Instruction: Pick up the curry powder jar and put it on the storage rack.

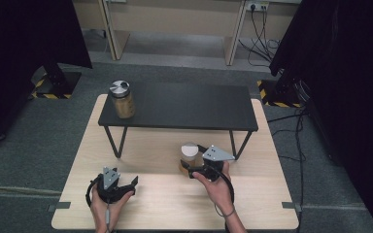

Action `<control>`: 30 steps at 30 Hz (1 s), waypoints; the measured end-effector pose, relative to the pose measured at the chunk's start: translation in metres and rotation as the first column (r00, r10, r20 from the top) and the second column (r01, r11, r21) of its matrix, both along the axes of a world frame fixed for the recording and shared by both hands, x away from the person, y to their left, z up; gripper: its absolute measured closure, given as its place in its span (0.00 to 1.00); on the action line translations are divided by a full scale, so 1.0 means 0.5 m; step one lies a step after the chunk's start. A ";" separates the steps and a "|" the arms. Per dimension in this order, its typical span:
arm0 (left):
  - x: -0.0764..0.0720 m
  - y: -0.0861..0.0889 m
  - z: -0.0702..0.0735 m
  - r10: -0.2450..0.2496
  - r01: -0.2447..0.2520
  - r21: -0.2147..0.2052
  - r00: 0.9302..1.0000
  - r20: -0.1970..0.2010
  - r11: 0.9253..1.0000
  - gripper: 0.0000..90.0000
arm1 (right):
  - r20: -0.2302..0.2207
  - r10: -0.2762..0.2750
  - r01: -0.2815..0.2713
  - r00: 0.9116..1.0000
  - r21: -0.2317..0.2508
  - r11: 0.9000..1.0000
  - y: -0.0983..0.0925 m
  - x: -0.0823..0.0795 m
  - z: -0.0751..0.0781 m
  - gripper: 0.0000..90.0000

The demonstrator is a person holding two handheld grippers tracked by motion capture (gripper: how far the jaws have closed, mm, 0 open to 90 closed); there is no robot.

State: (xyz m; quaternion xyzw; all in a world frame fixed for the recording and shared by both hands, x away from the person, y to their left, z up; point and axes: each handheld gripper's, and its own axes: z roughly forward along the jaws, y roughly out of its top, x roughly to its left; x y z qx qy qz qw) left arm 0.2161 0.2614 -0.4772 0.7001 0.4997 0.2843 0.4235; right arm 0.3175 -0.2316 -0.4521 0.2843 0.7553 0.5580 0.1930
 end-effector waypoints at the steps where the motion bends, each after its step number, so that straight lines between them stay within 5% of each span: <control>1: 0.000 0.000 0.000 0.000 0.000 0.000 1.000 0.000 1.000 0.12 | 0.003 0.003 -0.003 1.000 0.004 1.000 0.002 0.002 0.000 0.20; 10: -0.001 0.001 0.000 -0.002 0.002 -0.002 1.000 0.002 1.000 0.12 | 0.043 -0.005 0.003 0.999 0.031 1.000 0.003 0.010 -0.019 0.37; 19: -0.002 0.002 -0.001 -0.001 0.001 -0.004 1.000 0.005 1.000 0.12 | 0.063 -0.009 0.006 0.998 0.051 0.999 0.001 0.007 -0.034 0.38; 30: -0.001 0.002 -0.001 -0.004 0.004 -0.005 1.000 0.005 1.000 0.12 | 0.047 0.002 -0.003 0.999 0.018 1.000 0.001 0.006 -0.012 0.38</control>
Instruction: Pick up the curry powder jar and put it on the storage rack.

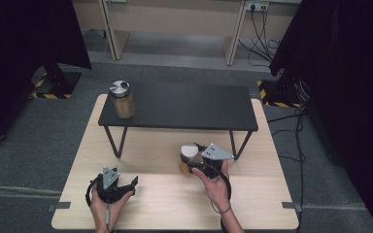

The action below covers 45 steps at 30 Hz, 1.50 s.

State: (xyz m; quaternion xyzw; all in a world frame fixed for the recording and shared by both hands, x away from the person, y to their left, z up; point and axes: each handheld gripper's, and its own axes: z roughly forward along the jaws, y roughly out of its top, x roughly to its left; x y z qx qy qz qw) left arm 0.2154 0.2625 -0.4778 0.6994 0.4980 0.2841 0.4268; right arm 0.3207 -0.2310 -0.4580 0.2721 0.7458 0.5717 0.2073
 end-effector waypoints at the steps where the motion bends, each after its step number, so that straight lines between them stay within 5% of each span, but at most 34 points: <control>1: 0.000 0.000 0.000 -0.001 0.001 0.000 1.000 0.000 1.000 0.12 | 0.002 0.002 -0.002 1.000 0.003 1.000 -0.002 -0.002 0.002 0.38; 15: -0.001 -0.001 0.000 0.004 -0.004 0.001 1.000 0.000 1.000 0.12 | 0.033 0.024 -0.025 0.999 0.024 0.999 -0.061 -0.077 0.074 0.38; 26: 0.000 -0.001 0.000 0.007 -0.007 0.001 1.000 -0.001 1.000 0.12 | 0.014 -0.005 0.005 1.000 0.020 1.000 -0.121 -0.122 0.119 0.38; 45: -0.001 -0.003 0.000 0.007 -0.007 0.003 1.000 0.001 1.000 0.12 | -0.004 -0.049 0.049 0.999 0.032 0.998 -0.162 -0.141 0.132 0.38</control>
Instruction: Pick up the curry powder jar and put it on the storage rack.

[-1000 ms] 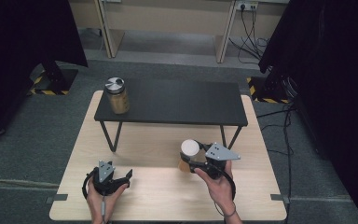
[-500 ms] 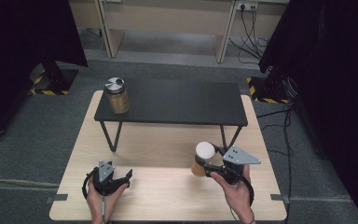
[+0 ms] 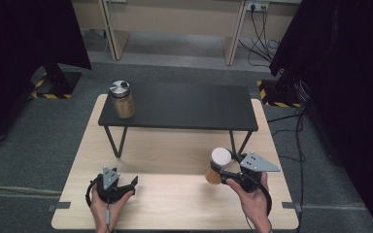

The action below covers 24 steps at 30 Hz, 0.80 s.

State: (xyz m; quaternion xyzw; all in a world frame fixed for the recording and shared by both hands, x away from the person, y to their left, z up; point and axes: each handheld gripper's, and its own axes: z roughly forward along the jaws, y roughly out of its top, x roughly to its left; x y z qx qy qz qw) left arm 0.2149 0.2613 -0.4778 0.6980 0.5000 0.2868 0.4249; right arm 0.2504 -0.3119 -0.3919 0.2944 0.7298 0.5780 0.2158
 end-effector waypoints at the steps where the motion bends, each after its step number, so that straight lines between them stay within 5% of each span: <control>1: 0.000 0.000 0.000 0.001 -0.001 -0.001 1.000 0.000 1.000 0.12 | 0.005 0.001 -0.001 1.000 0.000 1.000 -0.001 0.000 0.006 0.38; 24: 0.001 0.003 0.000 0.001 -0.001 -0.010 1.000 -0.002 1.000 0.12 | 0.054 0.000 -0.001 0.999 0.013 1.000 -0.012 0.028 0.164 0.38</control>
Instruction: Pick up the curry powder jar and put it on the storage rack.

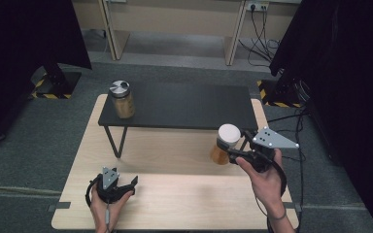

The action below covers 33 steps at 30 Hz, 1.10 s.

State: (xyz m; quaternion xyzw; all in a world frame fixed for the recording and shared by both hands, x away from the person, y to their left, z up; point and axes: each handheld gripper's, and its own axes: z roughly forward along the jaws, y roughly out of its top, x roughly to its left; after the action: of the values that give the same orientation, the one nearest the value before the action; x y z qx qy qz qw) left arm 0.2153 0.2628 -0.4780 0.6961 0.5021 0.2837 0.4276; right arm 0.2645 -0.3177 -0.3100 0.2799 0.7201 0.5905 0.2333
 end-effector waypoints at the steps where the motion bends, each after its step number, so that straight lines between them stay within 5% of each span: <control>1: 0.000 0.001 0.000 0.000 0.000 -0.001 1.000 -0.001 1.000 0.12 | 0.001 0.002 -0.002 1.000 0.001 1.000 0.000 0.002 0.004 0.38; 18: 0.000 0.002 0.000 0.000 0.000 -0.004 1.000 -0.001 1.000 0.12 | 0.028 -0.036 0.036 0.999 0.000 0.999 0.007 0.037 0.090 0.38; 33: 0.000 0.004 -0.001 -0.001 0.001 -0.010 1.000 -0.001 1.000 0.12 | 0.026 -0.108 0.108 0.994 -0.008 0.994 0.038 0.098 0.113 0.38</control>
State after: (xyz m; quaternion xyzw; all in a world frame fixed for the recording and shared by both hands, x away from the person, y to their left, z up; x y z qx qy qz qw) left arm 0.2155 0.2646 -0.4783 0.6942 0.5035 0.2807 0.4310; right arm 0.3137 -0.2987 -0.2537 0.3097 0.7038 0.5771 0.2754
